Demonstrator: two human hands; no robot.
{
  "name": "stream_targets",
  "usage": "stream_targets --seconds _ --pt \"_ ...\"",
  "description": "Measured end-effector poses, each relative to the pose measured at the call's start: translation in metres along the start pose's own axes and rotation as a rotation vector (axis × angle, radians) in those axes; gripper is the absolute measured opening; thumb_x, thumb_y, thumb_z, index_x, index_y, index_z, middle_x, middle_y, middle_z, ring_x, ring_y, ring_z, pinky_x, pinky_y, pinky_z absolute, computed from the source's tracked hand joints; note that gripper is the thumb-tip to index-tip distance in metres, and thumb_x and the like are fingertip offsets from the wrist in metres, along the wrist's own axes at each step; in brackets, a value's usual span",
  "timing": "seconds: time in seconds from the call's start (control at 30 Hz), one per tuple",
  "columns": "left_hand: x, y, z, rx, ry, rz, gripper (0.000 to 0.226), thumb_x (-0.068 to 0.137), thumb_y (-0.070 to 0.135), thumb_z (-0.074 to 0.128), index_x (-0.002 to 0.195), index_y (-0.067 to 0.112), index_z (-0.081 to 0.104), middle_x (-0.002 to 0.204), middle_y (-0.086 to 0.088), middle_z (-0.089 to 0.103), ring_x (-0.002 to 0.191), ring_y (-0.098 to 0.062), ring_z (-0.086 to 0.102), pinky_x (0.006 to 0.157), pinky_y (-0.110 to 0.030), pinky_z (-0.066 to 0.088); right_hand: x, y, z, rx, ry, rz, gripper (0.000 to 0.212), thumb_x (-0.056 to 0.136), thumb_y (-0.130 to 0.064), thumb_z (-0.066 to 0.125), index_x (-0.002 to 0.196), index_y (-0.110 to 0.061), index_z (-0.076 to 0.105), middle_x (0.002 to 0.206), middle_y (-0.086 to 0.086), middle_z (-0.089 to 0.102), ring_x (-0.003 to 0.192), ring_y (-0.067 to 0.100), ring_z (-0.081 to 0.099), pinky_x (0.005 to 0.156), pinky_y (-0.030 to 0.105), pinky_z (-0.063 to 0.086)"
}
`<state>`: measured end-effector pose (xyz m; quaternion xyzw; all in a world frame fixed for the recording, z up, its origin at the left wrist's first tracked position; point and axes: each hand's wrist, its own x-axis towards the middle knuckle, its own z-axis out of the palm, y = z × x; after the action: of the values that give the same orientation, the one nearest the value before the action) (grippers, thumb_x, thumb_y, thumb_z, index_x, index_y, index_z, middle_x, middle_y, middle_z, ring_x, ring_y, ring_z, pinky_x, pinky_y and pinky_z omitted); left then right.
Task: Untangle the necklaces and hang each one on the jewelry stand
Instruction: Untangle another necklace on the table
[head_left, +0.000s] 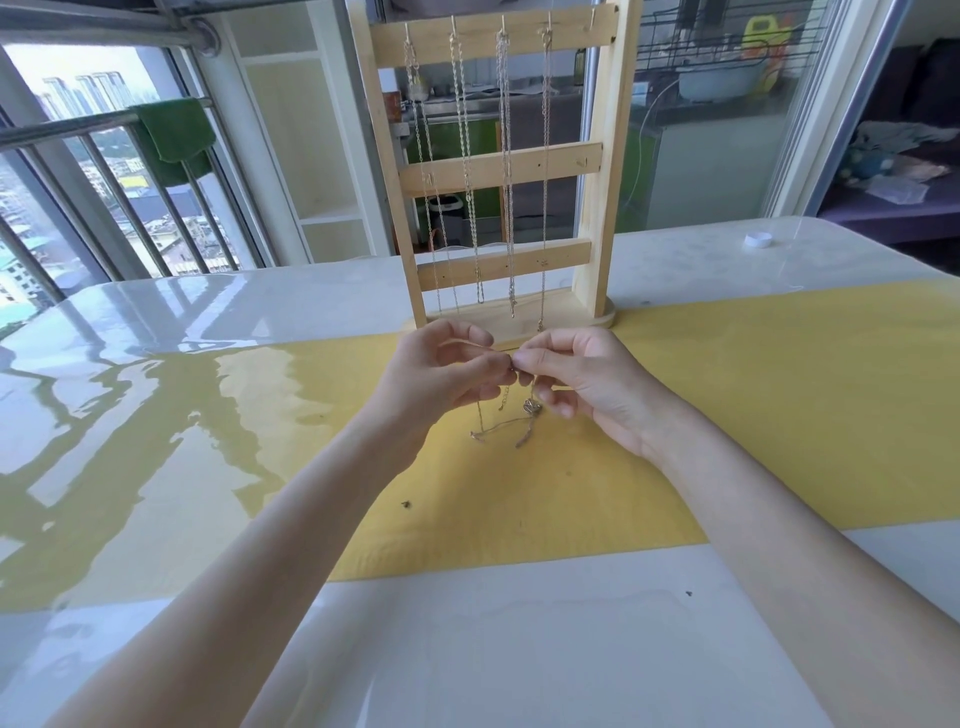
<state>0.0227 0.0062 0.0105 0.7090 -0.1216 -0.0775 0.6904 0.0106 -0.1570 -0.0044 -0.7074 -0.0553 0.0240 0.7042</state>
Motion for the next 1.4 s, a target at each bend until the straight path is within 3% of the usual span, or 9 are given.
stream_targets --seconds 0.17,0.43,0.57,0.7,0.87,1.03,1.23,1.4 --pt "-0.001 0.001 0.001 0.109 0.052 0.068 0.021 0.083 -0.004 0.067 0.086 0.011 0.052 0.061 0.006 0.066 0.063 -0.011 0.069 0.057 -0.020 0.054 0.000 -0.001 0.001 0.010 -0.010 -0.012 0.006 0.087 -0.009 0.065 0.081 -0.006 0.065 0.067 0.001 0.061 0.048 0.009 0.044 0.040 0.017 0.030" --pt "-0.002 0.001 0.000 0.095 0.037 0.130 0.027 0.085 -0.001 0.065 0.093 0.011 0.043 0.070 0.006 0.066 0.067 -0.017 0.070 0.057 -0.025 0.056 0.000 -0.001 0.001 -0.005 0.035 -0.007 0.009 0.086 -0.010 0.066 0.090 -0.003 0.070 0.058 -0.001 0.063 0.040 0.006 0.040 0.035 0.015 0.026" --pt "-0.002 -0.001 0.002 0.311 0.072 0.261 0.032 0.083 0.000 0.067 0.096 0.013 0.040 0.077 0.001 0.066 0.066 -0.018 0.069 0.052 -0.027 0.054 0.001 0.000 0.000 -0.025 0.052 0.008 0.004 0.083 -0.007 0.069 0.080 -0.005 0.068 0.060 0.002 0.060 0.040 0.007 0.042 0.034 0.015 0.026" --pt "0.000 -0.006 0.001 0.577 0.058 0.381 0.035 0.078 0.003 0.070 0.092 0.019 0.043 0.077 0.006 0.067 0.065 -0.010 0.061 0.056 -0.028 0.054 0.002 0.002 0.002 -0.045 0.047 0.007 0.009 0.084 -0.003 0.067 0.076 -0.005 0.063 0.063 0.005 0.053 0.041 0.007 0.043 0.035 0.017 0.026" --pt "0.001 -0.008 0.002 0.496 -0.040 0.278 0.030 0.076 -0.001 0.065 0.090 0.019 0.048 0.074 0.003 0.063 0.060 -0.010 0.048 0.057 -0.040 0.054 0.002 -0.002 0.004 -0.033 0.006 -0.012 0.015 0.089 -0.002 0.060 0.075 -0.005 0.058 0.061 0.004 0.048 0.040 0.005 0.042 0.034 0.016 0.025" --pt "0.000 -0.003 -0.002 0.289 -0.070 0.167 0.025 0.086 -0.001 0.062 0.090 0.020 0.048 0.076 0.002 0.060 0.063 -0.012 0.050 0.050 -0.021 0.049 0.003 -0.001 -0.002 0.034 0.066 -0.023 0.027 0.090 -0.004 0.057 0.064 -0.010 0.053 0.057 0.001 0.041 0.041 0.007 0.041 0.036 0.016 0.023" --pt "0.000 -0.002 -0.003 0.156 -0.030 0.115 0.020 0.088 0.000 0.059 0.093 0.018 0.051 0.075 0.007 0.058 0.061 -0.010 0.047 0.051 -0.020 0.047 0.002 -0.002 -0.003 0.079 0.037 -0.021 0.027 0.089 -0.006 0.058 0.064 -0.012 0.051 0.053 -0.004 0.041 0.042 0.008 0.043 0.038 0.017 0.024" --pt "-0.001 0.002 -0.003 0.121 -0.046 0.110 0.018 0.089 0.002 0.059 0.095 0.017 0.052 0.074 0.009 0.058 0.059 -0.010 0.047 0.051 -0.020 0.046 0.001 -0.003 -0.005 0.099 0.036 -0.050 0.013 0.082 -0.020 0.067 0.080 -0.008 0.062 0.067 0.000 0.052 0.050 0.009 0.044 0.039 0.018 0.028"
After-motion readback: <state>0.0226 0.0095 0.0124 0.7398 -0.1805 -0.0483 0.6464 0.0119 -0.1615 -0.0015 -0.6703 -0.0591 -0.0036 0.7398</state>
